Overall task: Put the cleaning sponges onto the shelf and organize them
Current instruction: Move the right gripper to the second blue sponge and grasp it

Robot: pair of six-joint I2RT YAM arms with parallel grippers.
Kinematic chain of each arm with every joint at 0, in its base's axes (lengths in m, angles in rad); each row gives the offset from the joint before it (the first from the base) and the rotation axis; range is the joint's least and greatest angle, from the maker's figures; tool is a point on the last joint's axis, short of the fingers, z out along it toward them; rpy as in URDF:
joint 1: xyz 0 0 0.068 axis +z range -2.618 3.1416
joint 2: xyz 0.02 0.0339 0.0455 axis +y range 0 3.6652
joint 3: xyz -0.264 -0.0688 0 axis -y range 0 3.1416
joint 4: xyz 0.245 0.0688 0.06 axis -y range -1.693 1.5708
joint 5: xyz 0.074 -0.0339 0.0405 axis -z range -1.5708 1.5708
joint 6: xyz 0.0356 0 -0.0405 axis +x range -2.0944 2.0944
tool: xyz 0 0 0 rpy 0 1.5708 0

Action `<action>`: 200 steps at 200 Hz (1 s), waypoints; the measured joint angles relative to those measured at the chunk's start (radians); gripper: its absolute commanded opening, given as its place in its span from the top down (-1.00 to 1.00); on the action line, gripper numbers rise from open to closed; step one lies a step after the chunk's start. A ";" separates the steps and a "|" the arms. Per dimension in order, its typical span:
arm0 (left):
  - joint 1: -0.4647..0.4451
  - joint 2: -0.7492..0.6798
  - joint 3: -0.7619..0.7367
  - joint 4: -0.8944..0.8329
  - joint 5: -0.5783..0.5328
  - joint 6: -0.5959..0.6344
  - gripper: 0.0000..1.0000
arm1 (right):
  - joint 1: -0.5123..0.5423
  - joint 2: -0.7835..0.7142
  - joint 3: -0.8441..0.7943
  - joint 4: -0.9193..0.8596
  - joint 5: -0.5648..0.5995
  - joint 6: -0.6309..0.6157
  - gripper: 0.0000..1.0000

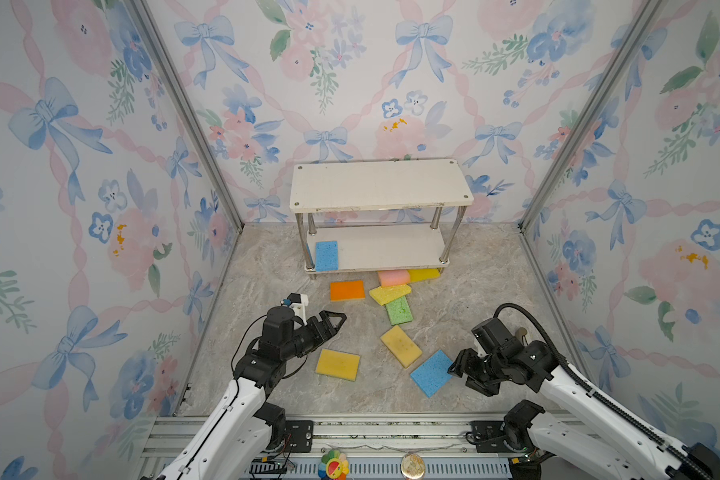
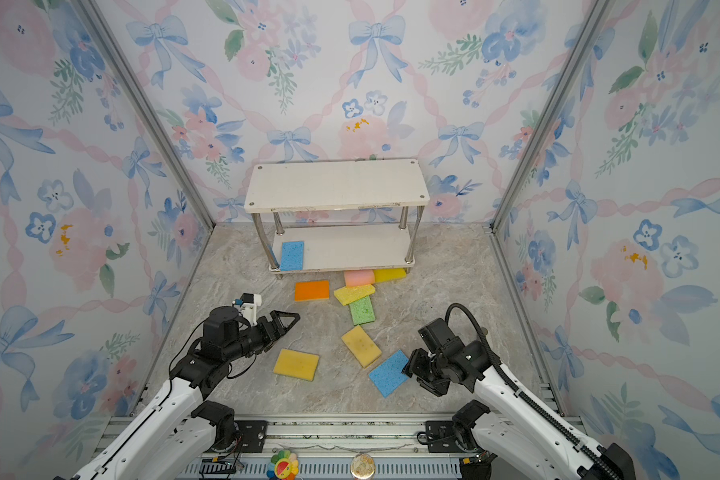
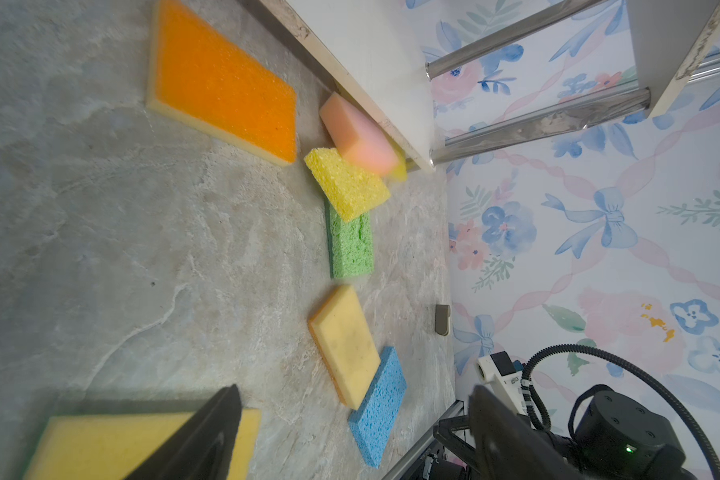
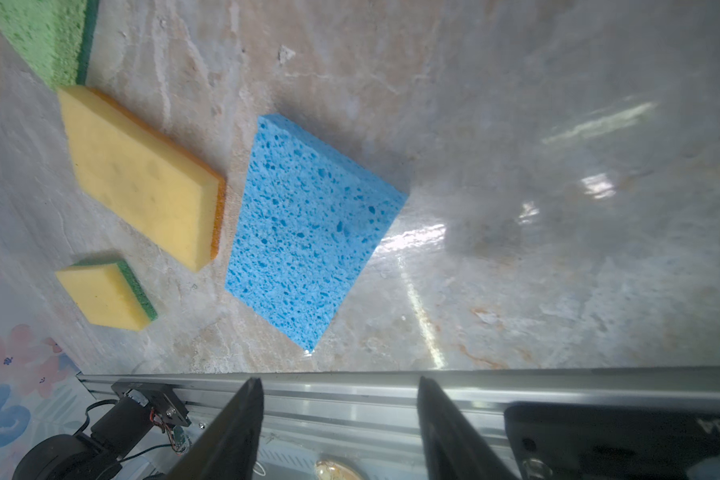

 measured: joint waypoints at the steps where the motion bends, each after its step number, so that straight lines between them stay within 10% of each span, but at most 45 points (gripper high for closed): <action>1: -0.001 0.001 0.000 0.001 0.000 0.000 -0.75 | 0.001 0.000 -0.001 0.002 0.000 0.001 -0.23; 200: -0.015 -0.005 0.000 0.016 -0.026 -0.027 -0.77 | 0.023 0.278 -0.084 0.274 -0.013 -0.007 0.15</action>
